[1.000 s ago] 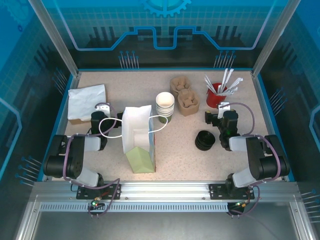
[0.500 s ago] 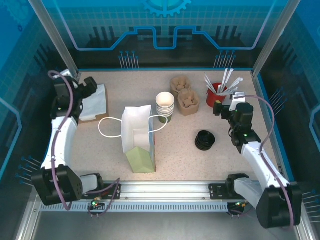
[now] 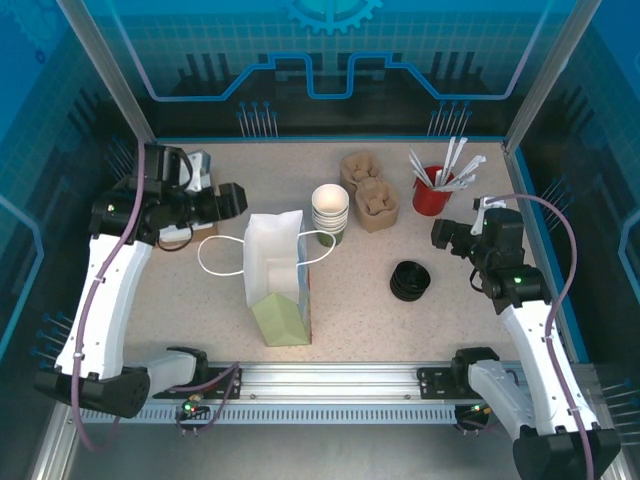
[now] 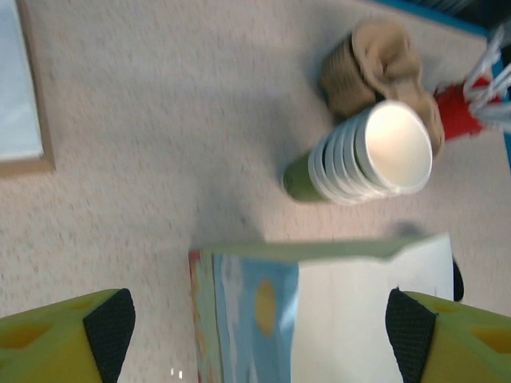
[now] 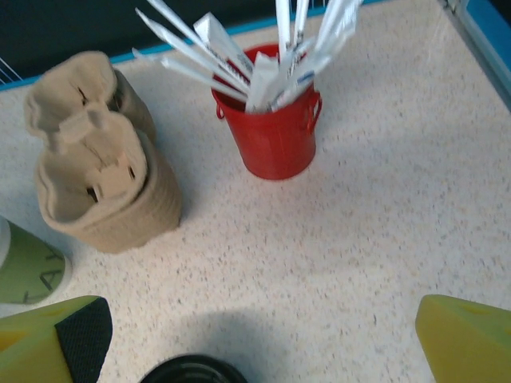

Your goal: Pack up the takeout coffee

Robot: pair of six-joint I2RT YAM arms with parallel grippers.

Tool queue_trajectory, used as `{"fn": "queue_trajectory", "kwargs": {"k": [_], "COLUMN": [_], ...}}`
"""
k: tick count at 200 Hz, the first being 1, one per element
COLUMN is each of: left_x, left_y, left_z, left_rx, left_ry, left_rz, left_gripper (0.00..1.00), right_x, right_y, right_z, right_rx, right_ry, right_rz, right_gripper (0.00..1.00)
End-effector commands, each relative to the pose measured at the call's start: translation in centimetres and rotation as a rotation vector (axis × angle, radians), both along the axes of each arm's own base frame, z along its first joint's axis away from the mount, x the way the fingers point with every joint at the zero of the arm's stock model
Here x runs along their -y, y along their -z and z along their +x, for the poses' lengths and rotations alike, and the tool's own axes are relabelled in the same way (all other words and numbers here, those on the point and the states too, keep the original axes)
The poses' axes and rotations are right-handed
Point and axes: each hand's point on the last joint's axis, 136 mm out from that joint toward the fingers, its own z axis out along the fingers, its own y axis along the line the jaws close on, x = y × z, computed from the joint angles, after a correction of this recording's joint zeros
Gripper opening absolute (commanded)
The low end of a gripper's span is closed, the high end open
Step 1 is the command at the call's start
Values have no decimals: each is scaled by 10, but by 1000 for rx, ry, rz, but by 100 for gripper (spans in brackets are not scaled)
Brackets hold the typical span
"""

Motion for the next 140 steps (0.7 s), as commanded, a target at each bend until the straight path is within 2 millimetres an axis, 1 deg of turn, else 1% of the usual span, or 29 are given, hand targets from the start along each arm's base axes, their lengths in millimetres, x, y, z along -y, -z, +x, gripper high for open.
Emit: {"fn": "queue_trajectory", "kwargs": {"k": [1, 12, 47, 65, 81, 114, 140], "left_x": [5, 7, 15, 18, 20, 21, 20], "left_y": [15, 20, 39, 49, 53, 52, 47], "left_z": [-29, -27, -11, -5, 0, 5, 6], "left_rx": [-121, -133, -180, -211, -225, -220, -208], "left_ry": [25, 35, 70, 88, 99, 111, 109], "left_rz": [69, 114, 244, 292, 318, 352, 360], "left_gripper": [86, 87, 85, 76, 67, 49, 37], "right_x": [0, 0, 1, 2, 3, 4, 4], "right_y": [3, 3, 6, 8, 10, 13, 14], "right_z": [-10, -9, -10, -12, -14, -14, -13], "right_rx": [-41, -41, -49, -55, -57, -61, -60], "right_ry": [14, 19, 26, 31, 35, 36, 36], "right_rz": [9, 8, 11, 5, 0, -5, -4], "right_gripper": [100, 100, 100, 100, 100, 100, 100]}}
